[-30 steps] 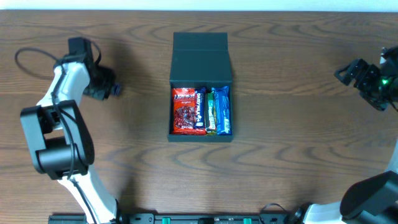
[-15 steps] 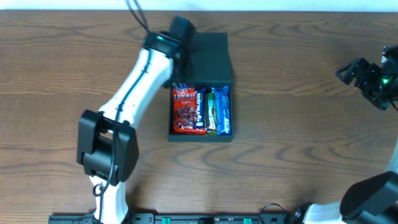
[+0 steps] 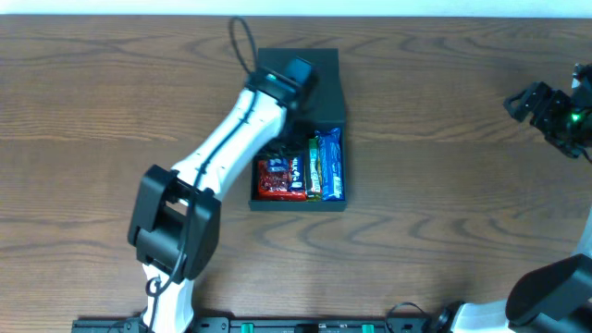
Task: Pack container
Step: 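Lower the Eclipse tin into the box and release it, then move both grippers to the raised box lid edges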
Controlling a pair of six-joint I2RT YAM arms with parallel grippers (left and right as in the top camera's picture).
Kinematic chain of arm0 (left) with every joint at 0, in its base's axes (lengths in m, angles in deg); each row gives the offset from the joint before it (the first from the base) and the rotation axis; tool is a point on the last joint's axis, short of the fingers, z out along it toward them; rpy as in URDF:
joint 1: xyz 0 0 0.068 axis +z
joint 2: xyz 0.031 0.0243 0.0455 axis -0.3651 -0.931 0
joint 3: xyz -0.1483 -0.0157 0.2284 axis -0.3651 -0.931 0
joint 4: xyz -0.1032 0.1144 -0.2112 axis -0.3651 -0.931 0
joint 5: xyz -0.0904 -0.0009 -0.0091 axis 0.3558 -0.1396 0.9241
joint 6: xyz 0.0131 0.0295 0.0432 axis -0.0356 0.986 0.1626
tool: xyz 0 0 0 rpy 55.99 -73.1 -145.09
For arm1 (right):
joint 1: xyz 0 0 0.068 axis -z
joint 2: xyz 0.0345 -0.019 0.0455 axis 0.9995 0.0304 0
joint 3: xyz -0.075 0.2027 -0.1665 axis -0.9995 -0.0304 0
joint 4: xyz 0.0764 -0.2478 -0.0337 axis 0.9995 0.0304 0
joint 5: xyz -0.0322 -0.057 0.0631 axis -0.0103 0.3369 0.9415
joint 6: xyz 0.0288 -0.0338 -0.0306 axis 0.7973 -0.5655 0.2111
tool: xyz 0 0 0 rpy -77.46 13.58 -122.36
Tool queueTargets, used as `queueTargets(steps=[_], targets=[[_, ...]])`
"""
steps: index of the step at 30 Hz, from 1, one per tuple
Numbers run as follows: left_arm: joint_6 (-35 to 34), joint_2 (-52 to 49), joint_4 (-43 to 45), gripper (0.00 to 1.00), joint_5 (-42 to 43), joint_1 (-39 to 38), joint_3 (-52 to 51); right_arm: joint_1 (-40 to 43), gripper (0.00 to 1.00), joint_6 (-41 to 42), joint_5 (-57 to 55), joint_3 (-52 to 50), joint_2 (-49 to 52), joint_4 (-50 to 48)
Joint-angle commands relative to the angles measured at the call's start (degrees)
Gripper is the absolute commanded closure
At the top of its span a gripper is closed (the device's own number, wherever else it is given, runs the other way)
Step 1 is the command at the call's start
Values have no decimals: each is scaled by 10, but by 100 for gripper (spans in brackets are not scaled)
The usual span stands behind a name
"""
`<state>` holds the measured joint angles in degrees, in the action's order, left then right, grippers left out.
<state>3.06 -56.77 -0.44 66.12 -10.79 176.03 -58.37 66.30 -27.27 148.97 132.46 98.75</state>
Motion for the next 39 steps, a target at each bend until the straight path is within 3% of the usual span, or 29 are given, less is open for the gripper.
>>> queueTargets(steps=[1, 15, 16, 17, 20, 21, 24, 30, 31, 32, 33, 34, 35, 36, 39], targets=[[8, -2, -2, 94, -20, -10, -9, 4, 1, -8, -2, 7, 3, -1], [31, -2, 44, 94, -31, 2, -53, 4, 1, -7, -1, 7, 3, 0], [34, -2, 46, 90, -31, 2, -53, 4, 1, -7, -1, 7, 3, 0], [34, -2, 46, 71, -32, 2, -53, 4, 1, -7, -1, 7, 3, 0], [34, -2, 44, 26, -28, 4, -53, 4, 1, -7, -1, 7, 3, 0], [35, -2, 43, 24, -25, 5, -52, 4, 1, -7, -1, 7, 3, 0], [56, 2, 44, 23, 3, 8, -49, 4, 1, -7, -1, 7, 3, 0], [85, 41, 46, 34, -4, 22, 3, -14, 1, 10, 13, 7, 4, -14], [85, 50, 49, 41, -9, 27, 17, -21, 1, 10, 25, 7, 5, -20], [85, 60, 56, 67, -15, 36, 31, -31, 8, 10, 42, 7, 9, -28], [90, 70, 68, 94, -17, 50, 42, -44, 37, 10, 59, 7, 14, -37], [99, 77, 83, 94, -17, 69, 50, -59, 74, 10, 74, 7, 23, -45], [99, 79, 92, 94, -17, 89, 54, -76, 93, 18, 84, 7, 33, -54], [98, 80, 101, 94, -10, 116, 55, -91, 99, 31, 85, 7, 43, -61], [97, 62, 122, 94, 57, 193, 55, -141, 99, 59, 98, 7, 91, -86]])
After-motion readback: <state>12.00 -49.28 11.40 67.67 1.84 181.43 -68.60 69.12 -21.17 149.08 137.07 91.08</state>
